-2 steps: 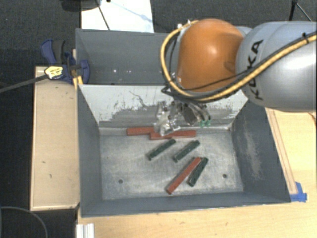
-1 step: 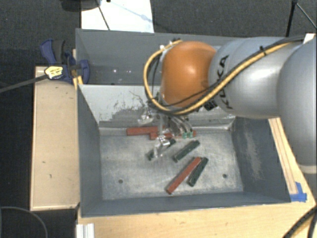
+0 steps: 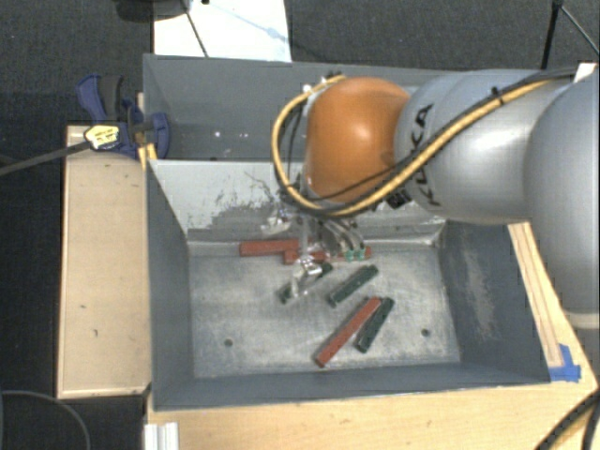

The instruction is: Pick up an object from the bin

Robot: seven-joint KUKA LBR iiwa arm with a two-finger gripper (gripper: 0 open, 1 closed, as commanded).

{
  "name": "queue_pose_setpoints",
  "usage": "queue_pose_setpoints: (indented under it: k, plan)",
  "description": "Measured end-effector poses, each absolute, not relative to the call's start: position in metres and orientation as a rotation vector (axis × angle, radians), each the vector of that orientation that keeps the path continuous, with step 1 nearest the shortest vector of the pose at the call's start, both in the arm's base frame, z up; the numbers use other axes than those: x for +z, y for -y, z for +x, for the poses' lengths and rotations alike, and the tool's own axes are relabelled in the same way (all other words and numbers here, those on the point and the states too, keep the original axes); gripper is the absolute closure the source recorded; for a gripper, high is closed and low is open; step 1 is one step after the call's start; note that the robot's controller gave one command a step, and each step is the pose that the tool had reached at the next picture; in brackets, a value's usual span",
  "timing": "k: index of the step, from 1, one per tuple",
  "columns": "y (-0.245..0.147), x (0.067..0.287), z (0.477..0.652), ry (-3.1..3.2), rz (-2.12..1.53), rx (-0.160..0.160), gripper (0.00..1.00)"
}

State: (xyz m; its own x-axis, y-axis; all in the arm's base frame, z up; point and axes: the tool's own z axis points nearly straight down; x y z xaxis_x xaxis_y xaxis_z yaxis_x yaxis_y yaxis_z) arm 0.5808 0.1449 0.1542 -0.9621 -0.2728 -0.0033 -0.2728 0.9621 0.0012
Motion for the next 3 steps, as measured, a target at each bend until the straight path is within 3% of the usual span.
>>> queue_pose_setpoints:
  k: [1,2,3]
  plan:
    - [-0.044,0.087,0.587,-3.119,-0.367,0.001,1.0]
    - [-0.044,0.087,0.587,-3.119,-0.364,0.002,1.0]
    - [-0.05,0.186,0.589,-3.118,-0.364,0.001,1.0]
